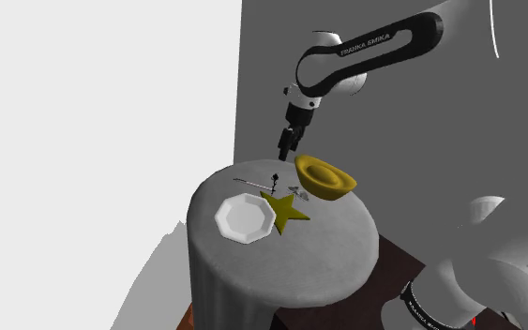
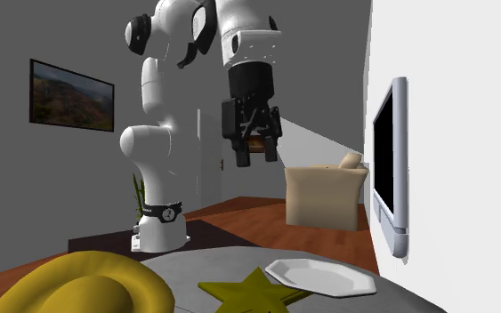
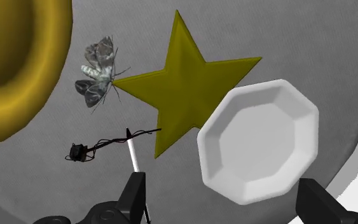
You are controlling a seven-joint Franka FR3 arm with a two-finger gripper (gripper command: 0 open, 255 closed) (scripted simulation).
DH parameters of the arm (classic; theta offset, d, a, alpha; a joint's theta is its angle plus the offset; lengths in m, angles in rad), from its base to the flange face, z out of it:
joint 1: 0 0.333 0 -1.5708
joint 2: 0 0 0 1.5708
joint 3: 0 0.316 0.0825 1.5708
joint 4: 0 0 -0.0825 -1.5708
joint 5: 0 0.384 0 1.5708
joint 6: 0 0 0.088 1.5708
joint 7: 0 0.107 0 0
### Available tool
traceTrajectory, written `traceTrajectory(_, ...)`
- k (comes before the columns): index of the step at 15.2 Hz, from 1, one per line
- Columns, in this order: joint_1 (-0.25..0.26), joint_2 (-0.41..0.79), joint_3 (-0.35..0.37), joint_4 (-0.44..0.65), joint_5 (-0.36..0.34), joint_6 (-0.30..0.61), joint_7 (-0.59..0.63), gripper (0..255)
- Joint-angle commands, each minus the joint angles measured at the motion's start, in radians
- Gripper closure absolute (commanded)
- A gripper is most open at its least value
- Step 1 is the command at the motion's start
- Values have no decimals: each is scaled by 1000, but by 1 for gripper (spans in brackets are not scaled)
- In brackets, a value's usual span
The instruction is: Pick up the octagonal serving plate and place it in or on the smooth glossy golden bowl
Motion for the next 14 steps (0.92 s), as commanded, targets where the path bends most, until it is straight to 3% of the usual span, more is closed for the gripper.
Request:
traceTrajectory(1, 12, 83, -2, 27, 26, 43, -44, 0)
traceTrajectory(14, 29, 541, 54, 293, 154, 151, -271, 0)
